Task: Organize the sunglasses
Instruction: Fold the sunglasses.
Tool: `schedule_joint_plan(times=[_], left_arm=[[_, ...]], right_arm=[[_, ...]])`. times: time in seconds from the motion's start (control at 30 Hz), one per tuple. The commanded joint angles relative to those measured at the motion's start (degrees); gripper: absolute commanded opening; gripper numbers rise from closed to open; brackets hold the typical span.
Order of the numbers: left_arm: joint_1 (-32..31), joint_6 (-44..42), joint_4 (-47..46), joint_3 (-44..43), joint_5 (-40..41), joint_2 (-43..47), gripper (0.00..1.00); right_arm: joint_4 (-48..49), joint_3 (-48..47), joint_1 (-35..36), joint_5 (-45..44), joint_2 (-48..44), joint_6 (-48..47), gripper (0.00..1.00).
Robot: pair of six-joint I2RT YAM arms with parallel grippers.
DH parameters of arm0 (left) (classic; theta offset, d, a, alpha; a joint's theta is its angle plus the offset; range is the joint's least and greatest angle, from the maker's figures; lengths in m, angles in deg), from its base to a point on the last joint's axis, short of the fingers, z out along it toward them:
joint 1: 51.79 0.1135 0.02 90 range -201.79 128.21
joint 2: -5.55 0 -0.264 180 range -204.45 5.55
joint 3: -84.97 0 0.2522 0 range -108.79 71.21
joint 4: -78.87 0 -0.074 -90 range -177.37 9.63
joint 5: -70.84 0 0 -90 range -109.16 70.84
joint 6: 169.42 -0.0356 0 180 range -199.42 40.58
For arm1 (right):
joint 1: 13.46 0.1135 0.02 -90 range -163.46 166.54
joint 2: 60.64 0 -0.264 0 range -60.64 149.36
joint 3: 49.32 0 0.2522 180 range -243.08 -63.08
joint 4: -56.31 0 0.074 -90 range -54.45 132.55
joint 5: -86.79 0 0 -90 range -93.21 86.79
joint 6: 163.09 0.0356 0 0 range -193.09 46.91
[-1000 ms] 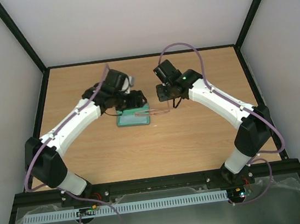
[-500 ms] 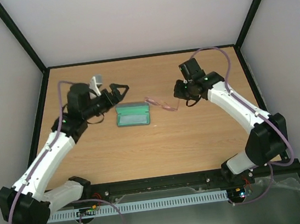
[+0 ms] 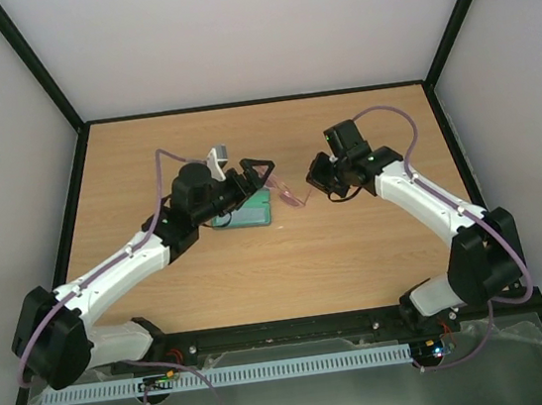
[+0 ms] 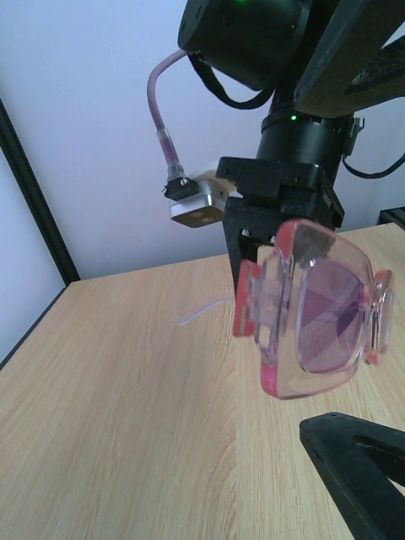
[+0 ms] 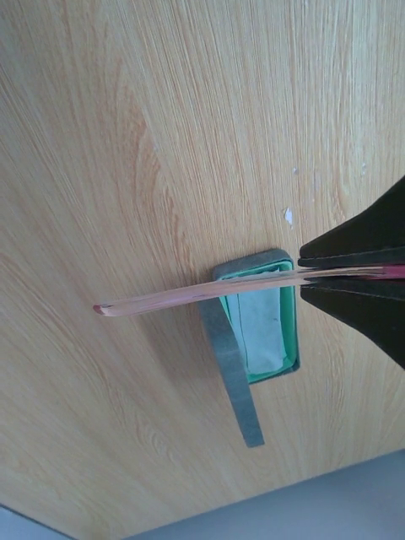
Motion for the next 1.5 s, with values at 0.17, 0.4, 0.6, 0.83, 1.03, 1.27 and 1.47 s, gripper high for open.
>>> schedule_joint_plan(times=[0.17, 0.4, 0.6, 0.83, 1.03, 1.27, 1.47], left_arm=[[-1.7, -0.4, -1.6, -1.3, 3.4, -1.7, 0.99], [-3.2, -1.5, -1.5, -2.1, 4.8, -3.7, 0.99], [-3.5, -1.9, -1.2, -2.2, 6.2, -3.4, 0.94], [-3.5, -2.7, -0.7, -2.3, 6.9, -3.5, 0.8], [-3.4, -3.0, -0.4, -2.5, 7.4, -3.7, 0.72], [-3.5, -3.0, -0.4, -2.9, 6.9, -4.5, 0.61], [-3.4, -3.5, 0.8, -4.0, 7.0, -5.4, 0.52]], right_arm=[[1.6, 1.2, 0.2, 2.4, -2.3, 2.1, 0.01], [2.2, 2.1, 0.2, 3.4, -2.4, 2.1, 0.01], [2.3, 2.6, 0.2, 3.6, -2.5, 1.8, 0.01], [3.0, 2.9, 0.2, 4.3, -2.3, 1.9, 0.01], [3.2, 2.8, 0.2, 4.5, -1.8, 1.6, 0.01], [2.7, 2.2, 0.2, 4.3, -1.7, 1.0, 0.01], [1.7, 1.3, 0.2, 3.8, -1.6, 0.1, 0.02]])
